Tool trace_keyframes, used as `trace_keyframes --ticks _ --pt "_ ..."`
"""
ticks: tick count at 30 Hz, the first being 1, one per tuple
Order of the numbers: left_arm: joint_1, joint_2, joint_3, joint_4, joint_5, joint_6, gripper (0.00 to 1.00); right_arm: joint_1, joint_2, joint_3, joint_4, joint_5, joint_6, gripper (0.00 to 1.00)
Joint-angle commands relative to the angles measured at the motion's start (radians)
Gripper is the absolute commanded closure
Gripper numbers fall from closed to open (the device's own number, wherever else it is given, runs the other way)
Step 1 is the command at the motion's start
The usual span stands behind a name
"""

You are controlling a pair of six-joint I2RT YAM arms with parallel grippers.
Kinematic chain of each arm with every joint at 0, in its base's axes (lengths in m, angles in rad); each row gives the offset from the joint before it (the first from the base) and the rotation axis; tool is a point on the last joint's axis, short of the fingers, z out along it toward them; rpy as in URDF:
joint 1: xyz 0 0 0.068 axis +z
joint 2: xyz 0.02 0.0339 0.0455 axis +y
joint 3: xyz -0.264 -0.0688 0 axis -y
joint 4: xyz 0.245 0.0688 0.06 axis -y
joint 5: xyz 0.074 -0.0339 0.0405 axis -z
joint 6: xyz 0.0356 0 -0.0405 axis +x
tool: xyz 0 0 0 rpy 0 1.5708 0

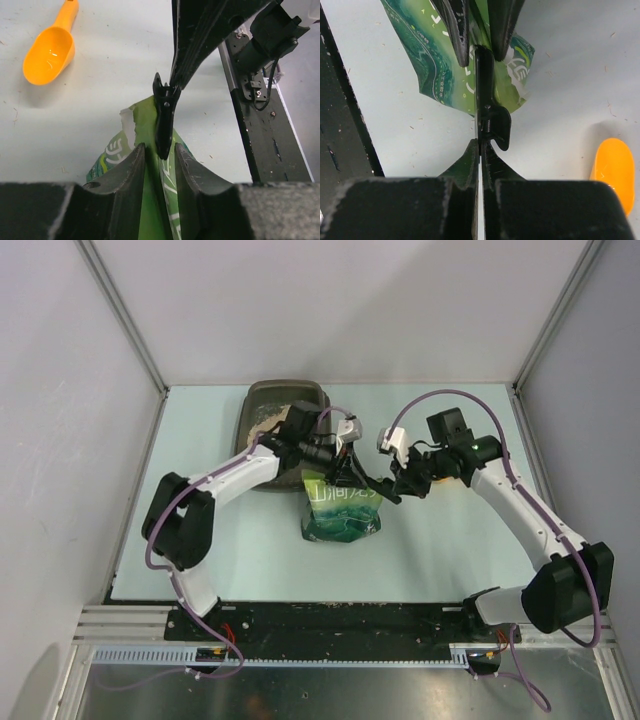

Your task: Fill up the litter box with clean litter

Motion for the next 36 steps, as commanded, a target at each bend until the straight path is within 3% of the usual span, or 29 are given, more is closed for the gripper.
trace_keyframes --ticks 1,3,9,11,12,15,17,22,36 --pt "-0.009 0.034 0.069 0.017 0.091 -0.033 0.66 0.005 0.012 0.01 0.073 0.034 0.032 1.0" --pt "-0.007 0.048 0.075 0.019 0.101 -0.036 0.68 0.007 0.015 0.01 0.078 0.037 0.033 1.0" --pt "-0.006 0.064 0.081 0.019 0.113 -0.044 0.99 0.002 0.018 0.007 0.072 0.022 0.041 1.0" --pt "-0.006 0.058 0.081 0.017 0.113 -0.036 1.0 -0.016 0.01 0.01 0.06 0.009 0.047 0.88" --pt "-0.007 0.054 0.078 0.017 0.111 -0.031 1.0 -0.06 -0.001 0.011 0.032 -0.044 0.04 0.7" --pt "-0.007 0.038 0.067 0.017 0.096 -0.008 1.0 -0.139 0.002 0.034 -0.063 -0.159 0.004 0.43" --pt "-0.006 0.03 0.064 0.019 0.093 0.009 1.0 -0.15 0.012 0.037 -0.097 -0.181 -0.02 0.38" --pt "-0.018 0.019 0.061 0.019 0.076 0.059 1.0 -0.145 0.03 0.037 -0.146 -0.247 -0.068 0.36" --pt "-0.021 0.008 0.054 0.02 0.067 0.061 1.0 -0.118 0.108 0.037 0.007 -0.265 0.038 0.39"
